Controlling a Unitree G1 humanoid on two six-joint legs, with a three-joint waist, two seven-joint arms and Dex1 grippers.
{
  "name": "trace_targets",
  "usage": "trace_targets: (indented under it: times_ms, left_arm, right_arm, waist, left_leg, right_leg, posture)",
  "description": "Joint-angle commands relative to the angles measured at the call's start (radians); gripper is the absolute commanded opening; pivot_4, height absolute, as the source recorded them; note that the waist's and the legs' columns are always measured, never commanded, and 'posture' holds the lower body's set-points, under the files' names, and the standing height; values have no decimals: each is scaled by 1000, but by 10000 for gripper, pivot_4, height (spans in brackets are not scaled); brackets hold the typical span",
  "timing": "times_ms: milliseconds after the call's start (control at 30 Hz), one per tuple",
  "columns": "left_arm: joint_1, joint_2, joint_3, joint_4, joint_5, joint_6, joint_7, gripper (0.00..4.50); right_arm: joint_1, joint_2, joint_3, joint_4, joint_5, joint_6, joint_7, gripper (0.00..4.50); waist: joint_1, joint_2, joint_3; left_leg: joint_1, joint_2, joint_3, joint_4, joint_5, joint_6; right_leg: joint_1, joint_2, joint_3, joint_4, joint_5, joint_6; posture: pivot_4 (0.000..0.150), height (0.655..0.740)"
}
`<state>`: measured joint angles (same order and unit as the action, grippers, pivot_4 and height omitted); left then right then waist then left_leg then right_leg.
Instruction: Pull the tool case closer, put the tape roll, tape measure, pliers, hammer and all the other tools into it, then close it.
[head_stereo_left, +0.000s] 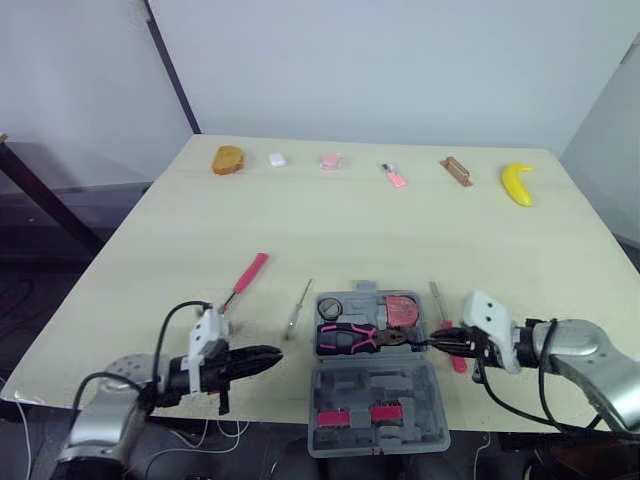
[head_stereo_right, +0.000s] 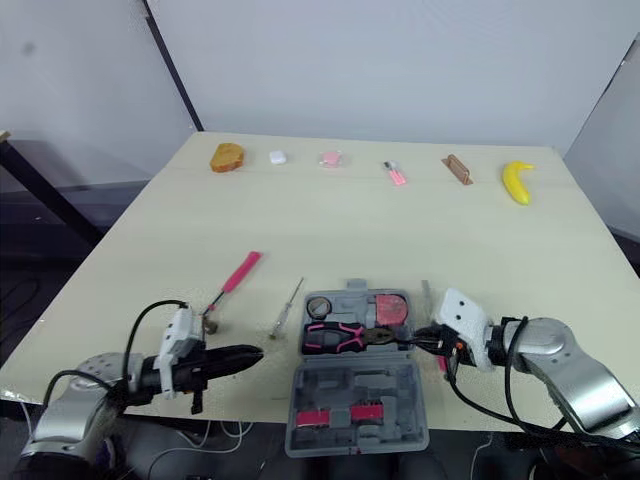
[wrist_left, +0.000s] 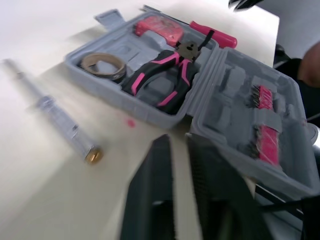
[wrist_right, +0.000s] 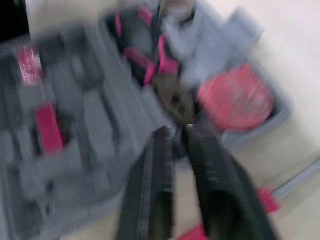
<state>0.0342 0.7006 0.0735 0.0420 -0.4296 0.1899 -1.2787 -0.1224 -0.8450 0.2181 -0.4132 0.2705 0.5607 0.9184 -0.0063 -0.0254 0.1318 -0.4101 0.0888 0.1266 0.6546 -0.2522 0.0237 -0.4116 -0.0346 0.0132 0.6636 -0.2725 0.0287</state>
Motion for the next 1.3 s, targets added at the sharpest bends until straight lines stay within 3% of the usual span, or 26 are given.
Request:
trace_targets:
  times_ms: [33,233,633,1033,1300]
  left_arm:
    - [-19,-4,-54,-43,37,26,30,514]
    - [-86,-26,-125,54,125,11,75,514]
    - [-184,-62,-196,153,183,-19,71,514]
    - [-139,-51,-215,-56,148,93,84,514]
    - [-170,-105,-253,38,199,44,94,514]
  right_arm:
    - [-69,-42,65,3,-101,10,13,150]
    - [-160,-19,181,18,-185,76,26,150]
    - [-259,-7,345,67,-339,113,79,150]
    - [-285,102,367,98,-353,142,101,150]
    - [-279,109,346,94,-347,159,107,150]
  waist:
    - [-4,0,0]
    - [-4,1,0]
    - [-3,1,0]
    - [-5,1,0]
    - [-1,1,0]
  left_leg:
    - [-1,0,0,0,0,0]
    - [-2,0,-2,1,0,0]
    - [-5,1,-4,11,0,0]
    - [-5,1,-6,14,0,0]
    - [-5,0,-6,15,0,0]
  right_leg:
    - [-1,0,0,0,0,0]
    - [-2,2,-1,1,0,0]
    - [-1,1,-3,4,0,1]
    - [-2,2,-4,12,0,0]
    - [-2,1,-4,14,0,0]
  posture:
    - [1500,7400]
    - [1500,7400]
    - [1500,7400]
    - [1500,7400]
    - [1500,7400]
